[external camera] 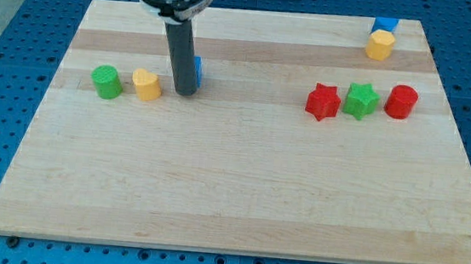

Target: Push the blue cube towards the top right of the board

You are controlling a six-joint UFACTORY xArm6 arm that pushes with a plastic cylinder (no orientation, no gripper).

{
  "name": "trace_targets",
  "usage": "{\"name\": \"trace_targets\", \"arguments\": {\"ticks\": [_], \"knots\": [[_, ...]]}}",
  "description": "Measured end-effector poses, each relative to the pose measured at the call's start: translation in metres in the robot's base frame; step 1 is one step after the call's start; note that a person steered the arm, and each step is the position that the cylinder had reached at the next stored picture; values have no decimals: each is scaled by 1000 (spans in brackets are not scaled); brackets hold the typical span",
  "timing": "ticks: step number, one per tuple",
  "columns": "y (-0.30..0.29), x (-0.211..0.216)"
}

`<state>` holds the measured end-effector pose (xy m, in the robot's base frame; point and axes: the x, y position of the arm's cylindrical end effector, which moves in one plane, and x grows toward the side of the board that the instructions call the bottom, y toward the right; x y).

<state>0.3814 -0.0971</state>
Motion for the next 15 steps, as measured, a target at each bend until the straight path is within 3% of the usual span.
{"name": "trace_targets", "arguments": {"ticks": [2, 4, 5, 7, 9, 12, 15], "knots": [[-11, -49], [-63, -73], [-60, -76], [-14, -78], [36, -117], [117, -124], [138, -155]]}}
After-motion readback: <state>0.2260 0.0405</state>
